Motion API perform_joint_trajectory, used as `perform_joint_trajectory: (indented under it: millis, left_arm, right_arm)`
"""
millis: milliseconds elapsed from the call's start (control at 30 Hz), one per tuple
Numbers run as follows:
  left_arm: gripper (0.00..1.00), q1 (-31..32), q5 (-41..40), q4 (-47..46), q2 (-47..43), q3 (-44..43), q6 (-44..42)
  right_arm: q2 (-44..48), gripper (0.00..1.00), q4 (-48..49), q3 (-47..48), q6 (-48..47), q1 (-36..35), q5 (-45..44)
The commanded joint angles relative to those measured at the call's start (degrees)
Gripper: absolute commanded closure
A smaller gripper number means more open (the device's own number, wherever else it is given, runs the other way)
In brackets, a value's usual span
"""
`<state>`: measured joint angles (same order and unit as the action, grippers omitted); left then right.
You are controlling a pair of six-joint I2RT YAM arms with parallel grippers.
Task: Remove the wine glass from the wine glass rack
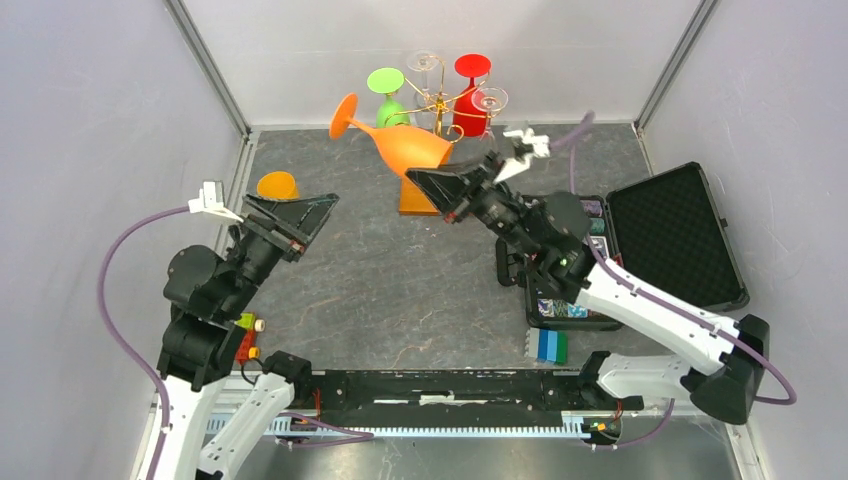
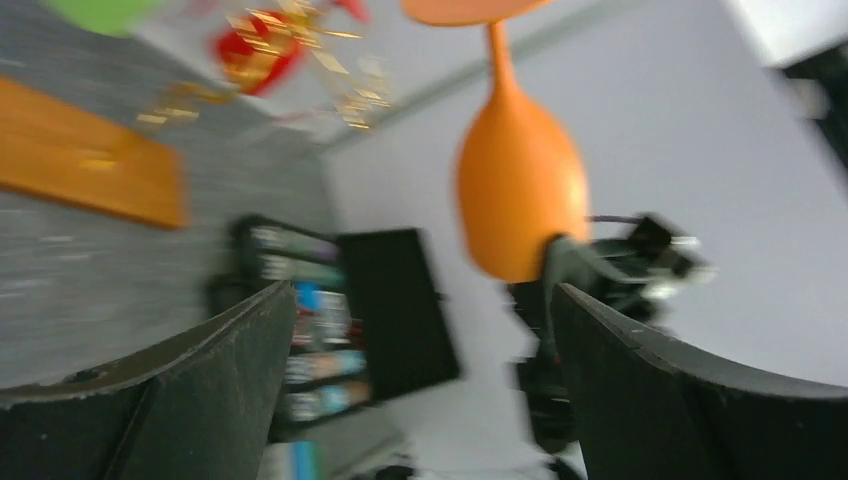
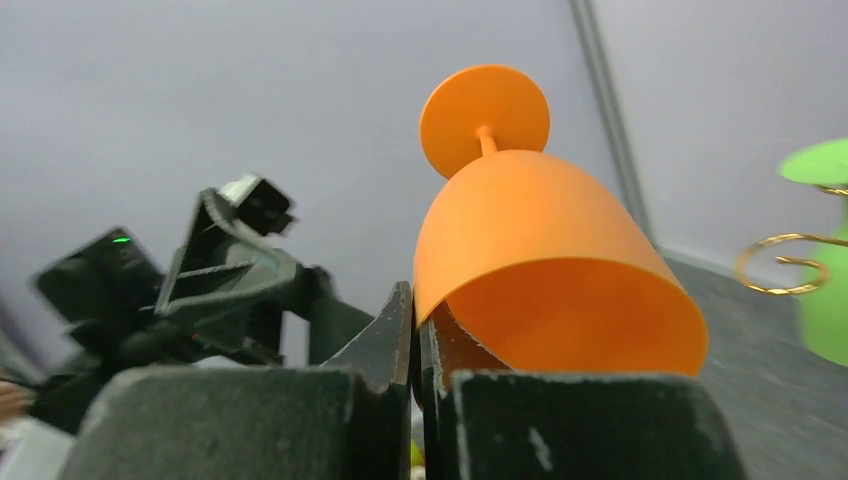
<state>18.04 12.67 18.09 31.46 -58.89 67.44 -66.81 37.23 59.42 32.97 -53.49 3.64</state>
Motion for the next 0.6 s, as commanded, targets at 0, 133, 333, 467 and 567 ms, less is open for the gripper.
perform_joint_trajectory:
  millis: [0,133,333,467,567]
  left_arm:
    - [0.00,-0.05,-21.42,22.15,-1.54,-4.28,-25.82]
    - [0.00,-0.08,-34.76,26.91,-0.77,-7.36,-33.60]
    - [0.00,-0.06,-42.02,27.28,1.19,-9.68,-38.18]
    - [0.00,-0.09,-41.62,27.29,3.17,-10.04,-38.43]
    - [0.00,-0.14,-42.66,27.58,4.97,-10.38,-38.43]
  right_arm:
    - [-6.51,1.00,-28.95,13.80,-13.20,-0.86,-5.23]
    - [-16.30,1.00,-44.98,25.88,-20.87,-3.71,-9.93]
    - [-35.01,1.00,-66.57,49.84,-28.66,-8.56,-15.82]
    - [-43.81,1.00,-73.33,58.27,-30.40,-9.79,-15.99]
    - [-46.42,1.00,-74.83,58.92,-31.33,-9.79,-15.64]
